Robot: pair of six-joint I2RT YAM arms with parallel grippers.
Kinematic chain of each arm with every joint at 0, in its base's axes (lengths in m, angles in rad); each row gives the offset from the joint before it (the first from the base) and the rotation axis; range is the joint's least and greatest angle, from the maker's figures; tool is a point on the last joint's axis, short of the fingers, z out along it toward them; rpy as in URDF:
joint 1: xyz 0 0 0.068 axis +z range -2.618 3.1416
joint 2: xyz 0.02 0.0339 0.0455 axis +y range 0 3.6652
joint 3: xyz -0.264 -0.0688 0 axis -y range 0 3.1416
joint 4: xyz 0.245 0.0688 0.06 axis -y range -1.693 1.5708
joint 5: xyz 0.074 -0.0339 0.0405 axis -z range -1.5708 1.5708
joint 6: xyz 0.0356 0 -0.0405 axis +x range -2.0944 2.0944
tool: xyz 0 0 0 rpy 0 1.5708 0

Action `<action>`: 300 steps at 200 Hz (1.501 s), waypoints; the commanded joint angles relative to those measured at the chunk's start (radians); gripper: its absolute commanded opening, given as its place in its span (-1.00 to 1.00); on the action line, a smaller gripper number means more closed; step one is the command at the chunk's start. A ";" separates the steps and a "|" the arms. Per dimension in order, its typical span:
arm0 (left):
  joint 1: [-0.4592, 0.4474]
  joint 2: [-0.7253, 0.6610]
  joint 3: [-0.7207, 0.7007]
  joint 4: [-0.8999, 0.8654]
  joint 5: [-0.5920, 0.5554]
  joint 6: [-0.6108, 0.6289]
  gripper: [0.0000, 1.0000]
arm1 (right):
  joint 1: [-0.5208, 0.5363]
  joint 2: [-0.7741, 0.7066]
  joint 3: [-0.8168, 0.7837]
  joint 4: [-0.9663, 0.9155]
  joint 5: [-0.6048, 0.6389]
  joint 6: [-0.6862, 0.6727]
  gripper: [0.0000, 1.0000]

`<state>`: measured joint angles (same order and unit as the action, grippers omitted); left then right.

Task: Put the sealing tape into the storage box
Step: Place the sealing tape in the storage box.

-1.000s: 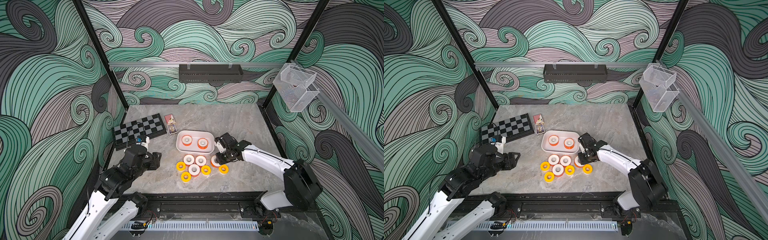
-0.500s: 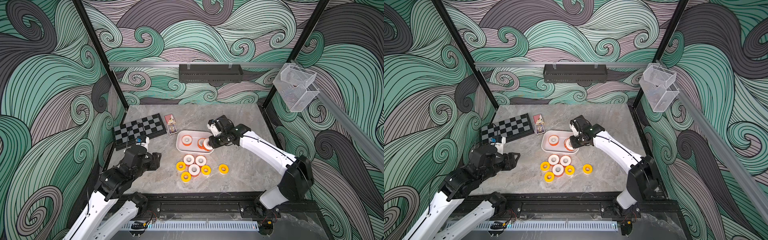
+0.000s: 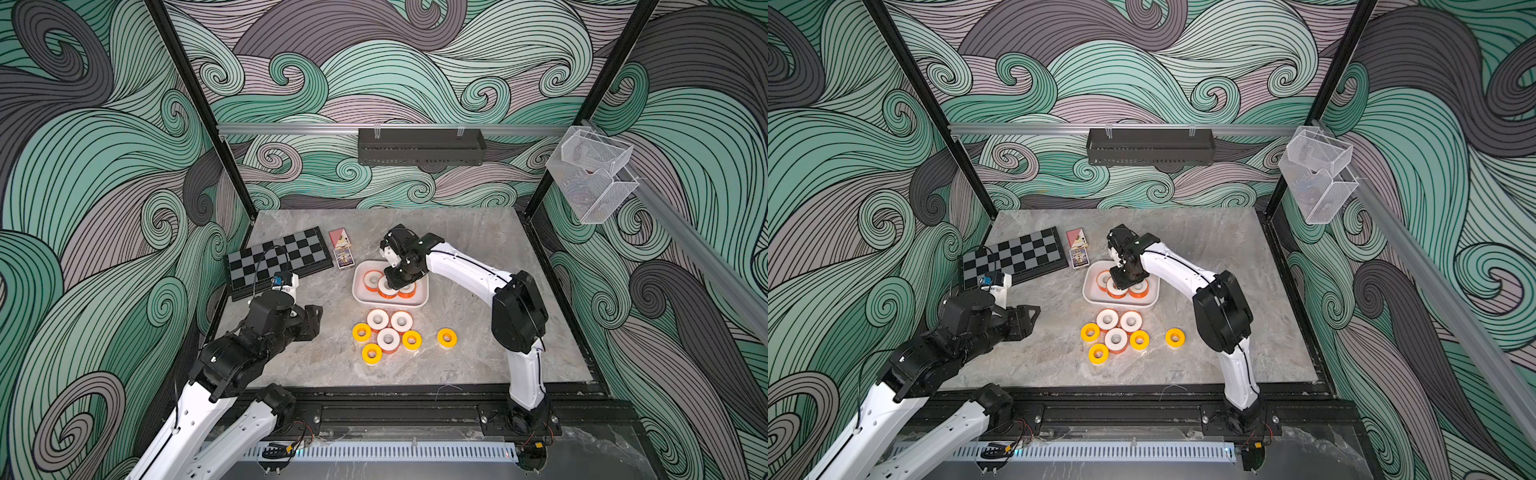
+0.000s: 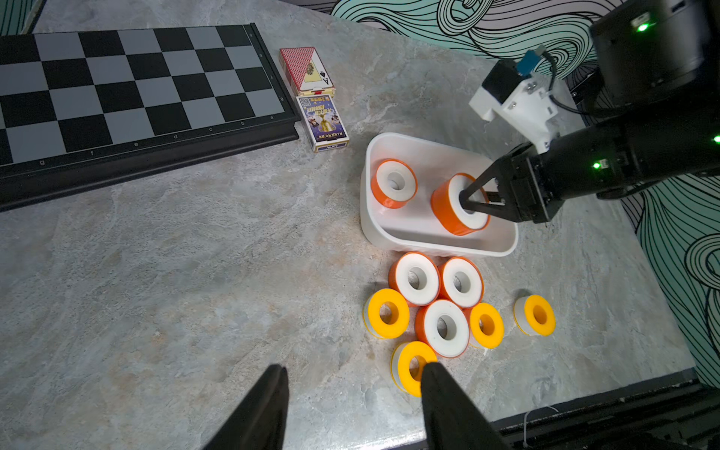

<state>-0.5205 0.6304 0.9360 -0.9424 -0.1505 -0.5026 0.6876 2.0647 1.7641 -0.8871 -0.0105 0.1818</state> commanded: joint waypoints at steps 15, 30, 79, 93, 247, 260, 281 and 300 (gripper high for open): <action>-0.001 -0.007 -0.002 -0.004 -0.017 0.007 0.16 | 0.013 0.059 0.056 -0.046 0.010 -0.030 -0.48; -0.002 -0.007 -0.003 -0.004 -0.018 0.007 0.16 | 0.013 0.083 0.062 -0.046 0.012 -0.037 -0.48; -0.001 0.011 -0.003 -0.007 -0.021 0.006 0.16 | 0.014 0.156 0.088 -0.045 0.055 -0.054 -0.47; -0.002 0.011 -0.002 -0.007 -0.021 0.006 0.16 | 0.013 0.174 0.097 -0.045 0.064 -0.057 -0.47; -0.003 0.012 -0.005 -0.007 -0.018 0.008 0.16 | 0.000 0.226 0.126 -0.043 0.077 -0.061 -0.26; -0.003 0.011 -0.006 -0.007 -0.018 0.008 0.16 | 0.001 0.212 0.125 -0.045 0.072 -0.060 -0.24; -0.003 0.008 -0.006 -0.007 -0.021 0.006 0.16 | 0.001 0.185 0.116 -0.045 0.068 -0.055 -0.22; -0.003 0.008 -0.006 -0.007 -0.021 0.007 0.16 | 0.003 0.155 0.107 -0.044 0.069 -0.053 -0.21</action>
<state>-0.5205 0.6395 0.9325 -0.9428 -0.1539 -0.5030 0.6907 2.2917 1.8801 -0.9237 0.0578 0.1219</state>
